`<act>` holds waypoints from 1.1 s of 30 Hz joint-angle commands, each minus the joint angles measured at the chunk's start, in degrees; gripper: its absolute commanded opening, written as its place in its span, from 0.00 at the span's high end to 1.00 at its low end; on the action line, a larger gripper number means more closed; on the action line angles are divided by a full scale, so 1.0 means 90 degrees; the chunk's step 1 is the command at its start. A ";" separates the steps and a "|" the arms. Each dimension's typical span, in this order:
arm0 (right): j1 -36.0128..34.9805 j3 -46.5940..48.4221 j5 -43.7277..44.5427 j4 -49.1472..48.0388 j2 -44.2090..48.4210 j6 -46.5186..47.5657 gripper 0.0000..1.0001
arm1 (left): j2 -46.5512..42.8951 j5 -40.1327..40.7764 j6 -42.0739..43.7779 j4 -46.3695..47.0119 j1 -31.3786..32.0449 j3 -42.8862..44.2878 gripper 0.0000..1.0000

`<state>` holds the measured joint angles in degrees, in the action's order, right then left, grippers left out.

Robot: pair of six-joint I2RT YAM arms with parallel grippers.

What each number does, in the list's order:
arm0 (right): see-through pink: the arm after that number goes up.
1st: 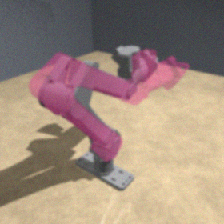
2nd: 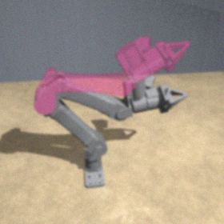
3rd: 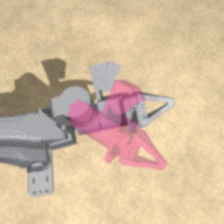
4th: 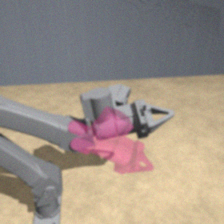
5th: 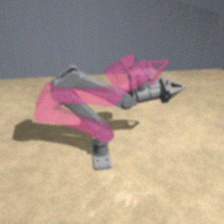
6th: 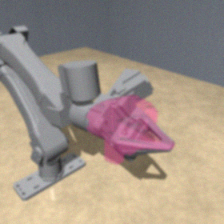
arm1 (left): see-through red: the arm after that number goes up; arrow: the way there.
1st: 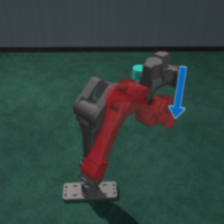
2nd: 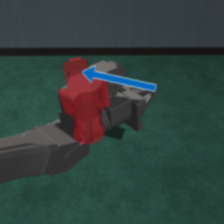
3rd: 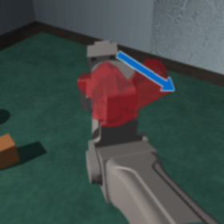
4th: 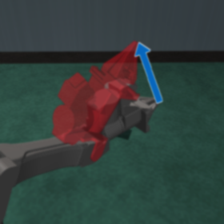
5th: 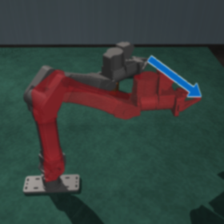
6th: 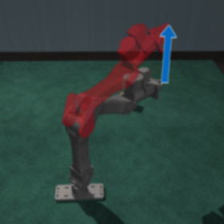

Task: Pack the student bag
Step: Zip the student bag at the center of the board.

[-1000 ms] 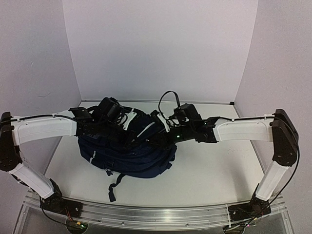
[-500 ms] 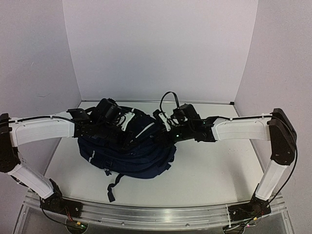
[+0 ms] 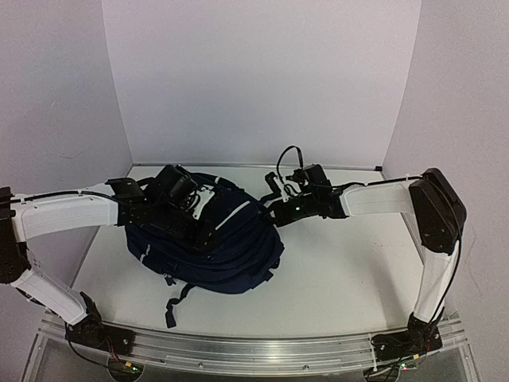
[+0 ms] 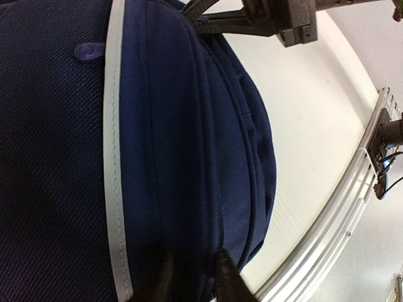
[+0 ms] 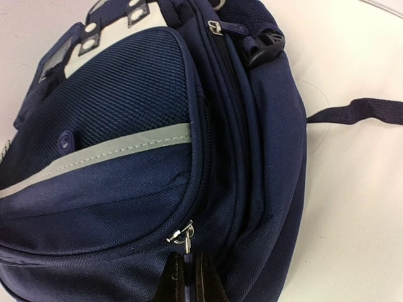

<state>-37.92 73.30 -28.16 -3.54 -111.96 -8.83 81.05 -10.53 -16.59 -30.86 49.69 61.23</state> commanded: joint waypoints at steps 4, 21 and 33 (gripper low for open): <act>0.0088 -0.0366 -0.0827 -0.0546 0.0336 -0.0117 1.00 | 0.0727 0.0615 -0.0077 -0.0589 -0.0023 0.1614 0.34; 0.0089 -0.0610 -0.1224 -0.1286 0.0224 -0.0554 1.00 | 0.3089 0.0982 0.0882 -0.0354 0.0161 0.3651 0.42; 0.0092 -0.0708 -0.1169 -0.1336 0.0362 -0.0600 1.00 | 0.3717 0.2544 0.1044 -0.1000 0.0547 0.4063 0.87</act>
<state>-36.88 67.54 -37.05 -12.86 -111.31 -13.85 113.29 4.71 -7.85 -36.30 53.62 95.09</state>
